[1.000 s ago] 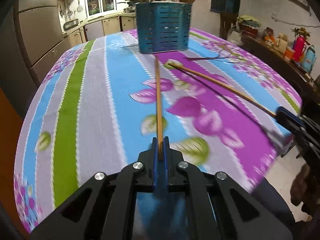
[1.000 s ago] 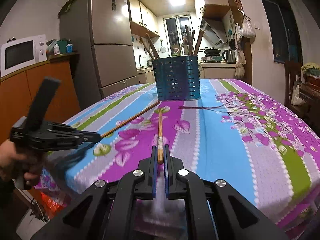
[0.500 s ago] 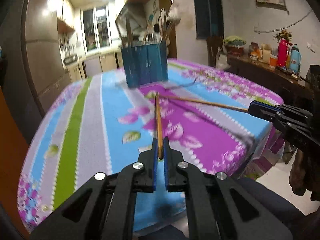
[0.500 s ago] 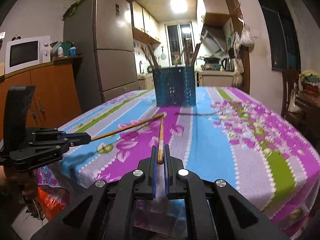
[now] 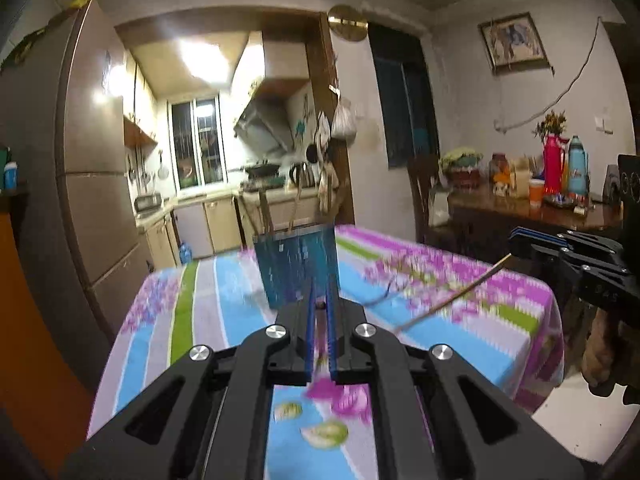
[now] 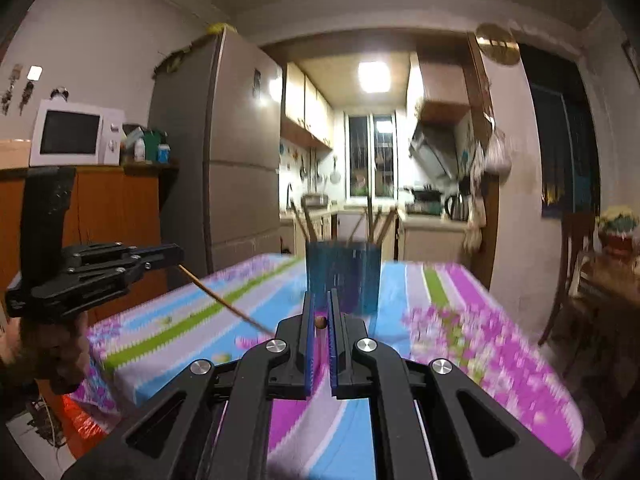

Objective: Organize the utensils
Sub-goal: 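Lift the chopsticks with both grippers and carry them above the holder, then lower the left gripper's chopstick into the holder and open while the right gripper does likewise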

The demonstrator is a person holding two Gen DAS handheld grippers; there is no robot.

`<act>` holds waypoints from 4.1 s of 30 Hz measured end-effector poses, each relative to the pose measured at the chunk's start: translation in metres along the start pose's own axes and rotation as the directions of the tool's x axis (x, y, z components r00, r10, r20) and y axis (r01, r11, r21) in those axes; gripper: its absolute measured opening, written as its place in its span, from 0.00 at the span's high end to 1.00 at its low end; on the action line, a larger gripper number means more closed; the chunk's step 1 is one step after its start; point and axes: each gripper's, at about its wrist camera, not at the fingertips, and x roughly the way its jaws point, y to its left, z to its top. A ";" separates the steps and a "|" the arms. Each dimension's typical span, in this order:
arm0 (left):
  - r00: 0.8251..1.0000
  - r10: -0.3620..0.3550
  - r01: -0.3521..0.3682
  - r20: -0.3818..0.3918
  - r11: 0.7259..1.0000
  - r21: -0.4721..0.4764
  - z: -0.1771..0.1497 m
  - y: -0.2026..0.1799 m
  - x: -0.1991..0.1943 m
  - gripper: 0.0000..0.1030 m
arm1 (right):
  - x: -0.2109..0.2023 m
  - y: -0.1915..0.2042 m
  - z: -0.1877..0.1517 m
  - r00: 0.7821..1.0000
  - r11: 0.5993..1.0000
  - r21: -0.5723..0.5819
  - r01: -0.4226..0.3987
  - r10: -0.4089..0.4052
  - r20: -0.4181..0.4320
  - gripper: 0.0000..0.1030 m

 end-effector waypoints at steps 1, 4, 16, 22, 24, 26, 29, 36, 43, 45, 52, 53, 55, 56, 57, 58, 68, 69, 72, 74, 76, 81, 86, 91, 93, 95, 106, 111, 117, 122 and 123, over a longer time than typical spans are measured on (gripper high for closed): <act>1.000 -0.004 0.004 0.012 1.000 -0.002 0.006 0.002 0.003 0.97 | 0.001 -0.003 0.006 1.000 1.000 -0.003 -0.003 0.003 0.010 0.93; 1.000 -0.018 0.018 0.022 1.000 -0.022 0.021 0.008 0.015 0.97 | 0.012 -0.013 0.028 0.999 1.000 -0.010 -0.030 0.030 0.019 0.93; 0.999 -0.034 0.034 -0.006 0.999 -0.038 0.052 0.022 0.064 0.97 | 0.043 -0.034 0.079 0.998 0.998 -0.028 -0.064 0.065 0.017 0.93; 1.000 -0.028 0.028 0.005 0.999 -0.027 0.069 0.023 0.071 0.97 | 0.054 -0.045 0.104 0.996 0.997 -0.018 -0.073 0.074 0.048 0.93; 1.000 -0.028 0.028 0.006 0.999 -0.022 0.078 0.024 0.073 0.97 | 0.061 -0.052 0.113 0.995 0.997 0.000 -0.083 0.083 0.055 0.93; 1.000 -0.020 0.020 0.010 1.000 -0.011 0.090 0.025 0.075 0.97 | 0.068 -0.058 0.121 0.994 0.995 0.014 -0.095 0.094 0.059 0.93; 1.000 -0.012 0.012 0.026 1.000 0.009 0.113 0.026 0.076 0.97 | 0.081 -0.065 0.140 0.992 0.995 0.024 -0.098 0.096 0.080 0.93; 0.998 -0.001 -0.001 0.067 1.000 0.024 0.172 0.034 0.082 0.97 | 0.113 -0.075 0.190 0.987 0.993 0.035 -0.116 0.111 0.115 0.93; 0.994 0.016 -0.020 0.106 0.999 0.030 0.214 0.045 0.096 0.97 | 0.149 -0.077 0.246 0.981 0.992 0.013 -0.125 0.121 0.151 0.93; 0.992 0.024 -0.027 0.121 0.999 0.028 0.228 0.050 0.101 0.97 | 0.161 -0.077 0.260 0.981 0.993 0.005 -0.121 0.119 0.155 0.93; 0.991 0.044 -0.045 0.128 0.999 0.006 0.250 0.065 0.131 0.97 | 0.210 -0.082 0.289 0.983 0.995 -0.013 -0.100 0.100 0.151 0.93; 0.991 0.044 -0.045 0.124 0.999 0.002 0.251 0.066 0.138 0.97 | 0.219 -0.083 0.291 0.984 0.995 -0.010 -0.099 0.099 0.148 0.93; 0.992 0.045 -0.045 0.117 0.999 -0.002 0.252 0.069 0.149 0.97 | 0.232 -0.086 0.293 0.985 0.995 -0.004 -0.096 0.095 0.144 0.93; 0.993 0.044 -0.044 0.112 0.999 -0.004 0.250 0.071 0.154 0.97 | 0.238 -0.087 0.293 0.985 0.995 0.001 -0.097 0.096 0.142 0.93; 0.993 0.044 -0.044 0.108 0.999 -0.006 0.250 0.072 0.158 0.97 | 0.245 -0.089 0.292 0.986 0.995 0.008 -0.098 0.096 0.139 0.94; 0.994 0.041 -0.040 0.099 0.999 -0.011 0.247 0.073 0.166 0.97 | 0.250 -0.089 0.291 0.986 0.995 0.012 -0.099 0.096 0.136 0.94; 0.999 0.019 -0.018 0.036 0.999 -0.039 0.224 0.081 0.202 0.97 | 0.301 -0.096 0.254 0.994 0.995 0.038 -0.097 0.094 0.060 0.94; 0.999 0.017 -0.016 0.027 0.999 -0.042 0.220 0.082 0.205 0.97 | 0.304 -0.097 0.251 0.994 0.995 0.040 -0.096 0.094 0.054 0.94; 1.000 0.012 -0.012 0.003 0.999 -0.047 0.211 0.084 0.211 0.97 | 0.311 -0.098 0.242 0.995 0.995 0.043 -0.092 0.091 0.038 0.94; 1.000 0.010 -0.010 -0.014 0.999 -0.052 0.207 0.086 0.216 0.97 | 0.316 -0.099 0.237 0.996 0.995 0.048 -0.090 0.089 0.028 0.94; 1.000 0.006 -0.008 -0.029 0.998 -0.057 0.202 0.089 0.220 0.97 | 0.319 -0.100 0.233 0.996 0.995 0.053 -0.089 0.088 0.022 0.94; 0.999 0.004 -0.008 -0.053 0.998 -0.065 0.194 0.093 0.228 0.97 | 0.325 -0.103 0.225 0.996 0.994 0.065 -0.088 0.087 0.008 0.93; 0.998 0.000 -0.004 -0.064 0.998 -0.070 0.191 0.095 0.235 0.97 | 0.334 -0.107 0.214 0.996 0.994 0.077 -0.083 0.085 -0.018 0.93; 0.997 -0.006 0.000 -0.080 0.997 -0.079 0.187 0.096 0.240 0.97 | 0.338 -0.109 0.207 0.996 0.992 0.088 -0.085 0.088 -0.029 0.93; 0.996 -0.007 -0.001 -0.090 0.996 -0.086 0.185 0.097 0.243 0.97 | 0.339 -0.110 0.206 0.995 0.992 0.090 -0.088 0.091 -0.033 0.93; 0.995 -0.001 -0.008 -0.097 0.996 -0.092 0.185 0.098 0.245 0.96 | 0.339 -0.111 0.205 0.995 0.992 0.091 -0.088 0.091 -0.030 0.93; 0.996 0.031 -0.040 -0.089 0.994 -0.100 0.187 0.097 0.238 0.96 | 0.328 -0.114 0.212 0.996 0.991 0.097 -0.088 0.089 -0.006 0.81; 0.996 0.050 -0.058 -0.077 0.992 -0.110 0.192 0.099 0.232 0.96 | 0.317 -0.115 0.222 0.996 0.992 0.093 -0.084 0.083 0.014 0.79; 0.995 0.085 -0.090 -0.047 0.987 -0.131 0.200 0.101 0.211 0.92 | 0.298 -0.115 0.230 0.996 0.993 0.085 -0.080 0.077 0.034 0.72; 0.978 0.194 -0.180 0.080 0.971 -0.154 0.200 0.106 0.148 0.19 | 0.245 -0.111 0.238 0.992 0.993 0.073 -0.088 0.080 0.099 0.43; 0.965 0.231 -0.210 0.127 0.965 -0.159 0.196 0.105 0.125 0.06 | 0.233 -0.110 0.237 0.991 0.994 0.072 -0.084 0.075 0.114 0.26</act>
